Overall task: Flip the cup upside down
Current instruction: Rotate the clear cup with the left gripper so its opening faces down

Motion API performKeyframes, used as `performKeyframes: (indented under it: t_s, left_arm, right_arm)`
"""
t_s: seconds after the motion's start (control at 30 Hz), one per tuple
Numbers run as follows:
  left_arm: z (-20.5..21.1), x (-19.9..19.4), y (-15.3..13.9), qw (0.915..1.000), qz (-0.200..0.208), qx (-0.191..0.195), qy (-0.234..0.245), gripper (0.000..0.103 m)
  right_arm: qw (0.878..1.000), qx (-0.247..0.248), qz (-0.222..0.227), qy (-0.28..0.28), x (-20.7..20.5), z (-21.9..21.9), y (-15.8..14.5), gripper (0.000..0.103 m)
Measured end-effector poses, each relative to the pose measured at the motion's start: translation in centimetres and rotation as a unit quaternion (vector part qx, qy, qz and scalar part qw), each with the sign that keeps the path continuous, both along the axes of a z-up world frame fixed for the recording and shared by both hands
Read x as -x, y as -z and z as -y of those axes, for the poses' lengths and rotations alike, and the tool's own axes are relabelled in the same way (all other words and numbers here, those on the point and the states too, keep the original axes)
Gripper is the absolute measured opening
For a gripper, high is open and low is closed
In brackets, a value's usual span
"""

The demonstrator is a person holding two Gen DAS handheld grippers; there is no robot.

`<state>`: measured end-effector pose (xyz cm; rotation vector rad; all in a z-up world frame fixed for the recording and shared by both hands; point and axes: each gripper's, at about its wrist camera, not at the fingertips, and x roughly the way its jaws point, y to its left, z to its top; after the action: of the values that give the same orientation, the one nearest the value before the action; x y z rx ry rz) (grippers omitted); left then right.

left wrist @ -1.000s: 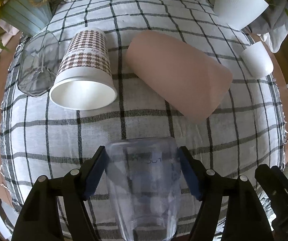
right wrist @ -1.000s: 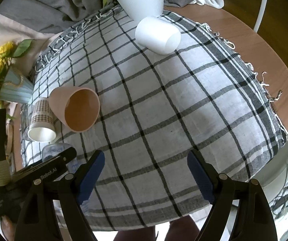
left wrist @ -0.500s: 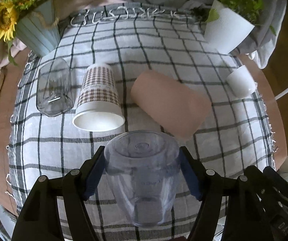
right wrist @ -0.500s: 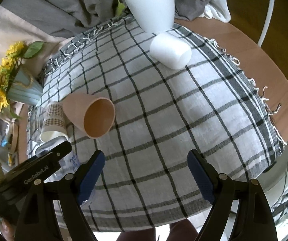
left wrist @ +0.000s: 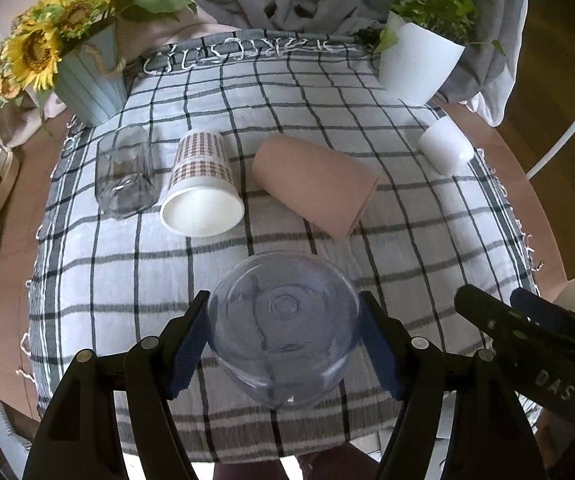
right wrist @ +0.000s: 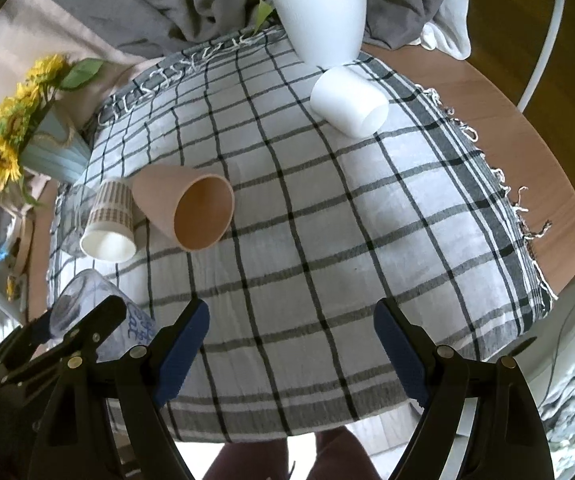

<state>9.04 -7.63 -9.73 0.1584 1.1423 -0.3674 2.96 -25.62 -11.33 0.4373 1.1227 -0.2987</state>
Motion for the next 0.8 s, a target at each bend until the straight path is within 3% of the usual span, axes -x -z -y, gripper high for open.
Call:
performKeyframes:
  t_s: [0.53,0.8]
  left_arm:
    - [-0.9,2.5,0.7,0.9994,-0.028,0.02,0.0,0.072]
    - [-1.0,2.4,1.3,0.9989,-0.038,0.025,-0.009,0.083]
  right_arm:
    - [1.0,0.018,-0.017,-0.017,1.2,-1.2,0.1,0.084]
    - [0.999,0.021,-0.022,-0.012,1.5,-1.0,0.2,0.084]
